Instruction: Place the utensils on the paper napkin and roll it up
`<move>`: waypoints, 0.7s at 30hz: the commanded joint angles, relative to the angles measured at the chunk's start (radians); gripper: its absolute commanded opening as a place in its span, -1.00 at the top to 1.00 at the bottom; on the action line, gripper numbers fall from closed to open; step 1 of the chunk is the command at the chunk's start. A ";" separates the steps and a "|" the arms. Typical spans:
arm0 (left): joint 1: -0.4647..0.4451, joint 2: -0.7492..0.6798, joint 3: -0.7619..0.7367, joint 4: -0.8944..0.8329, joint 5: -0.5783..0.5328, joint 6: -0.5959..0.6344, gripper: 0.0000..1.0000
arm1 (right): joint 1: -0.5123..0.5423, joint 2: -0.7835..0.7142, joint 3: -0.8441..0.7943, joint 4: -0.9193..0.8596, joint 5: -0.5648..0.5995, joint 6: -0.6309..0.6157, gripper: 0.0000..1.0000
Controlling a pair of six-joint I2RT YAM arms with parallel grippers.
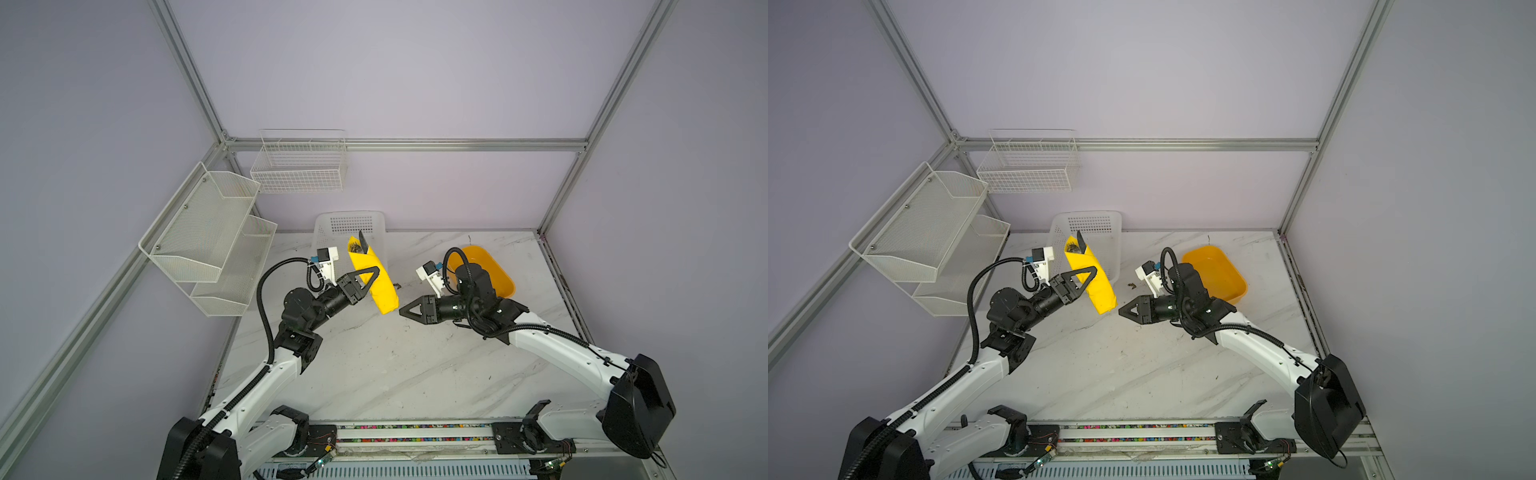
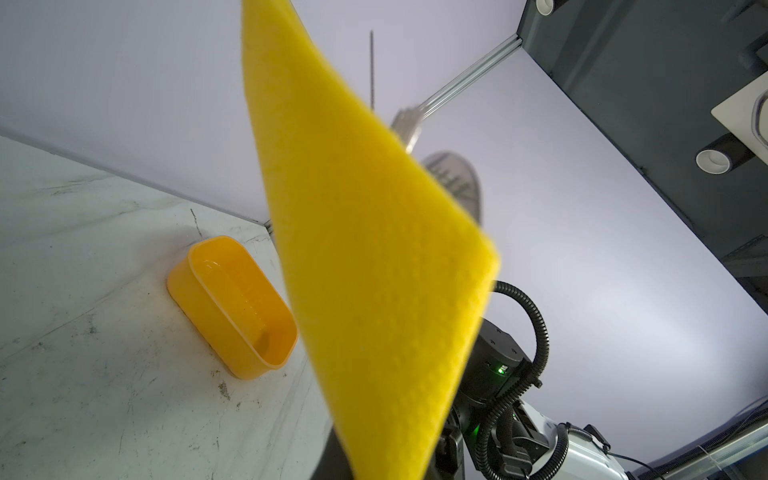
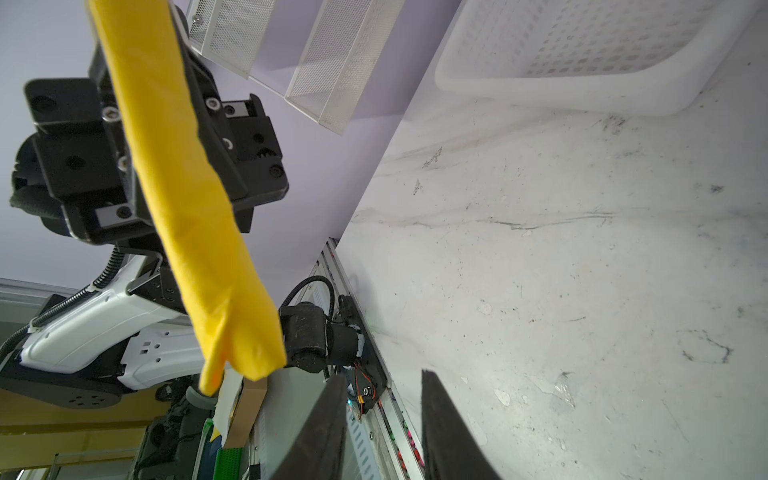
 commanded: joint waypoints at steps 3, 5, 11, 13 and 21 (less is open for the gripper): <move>0.004 -0.035 -0.020 0.071 -0.007 -0.007 0.91 | 0.005 -0.084 0.049 -0.023 0.088 -0.026 0.35; 0.004 -0.036 -0.018 0.072 -0.006 -0.007 0.91 | 0.005 -0.105 0.057 -0.016 0.127 -0.021 0.33; 0.004 -0.037 -0.019 0.081 -0.005 -0.013 0.91 | 0.003 -0.101 0.101 0.065 0.134 0.013 0.23; 0.003 -0.041 -0.020 0.076 -0.005 -0.011 0.91 | 0.004 -0.072 0.121 0.085 0.077 0.028 0.18; 0.003 -0.028 -0.016 0.086 0.001 -0.015 0.91 | 0.005 -0.025 0.122 0.077 0.050 0.025 0.07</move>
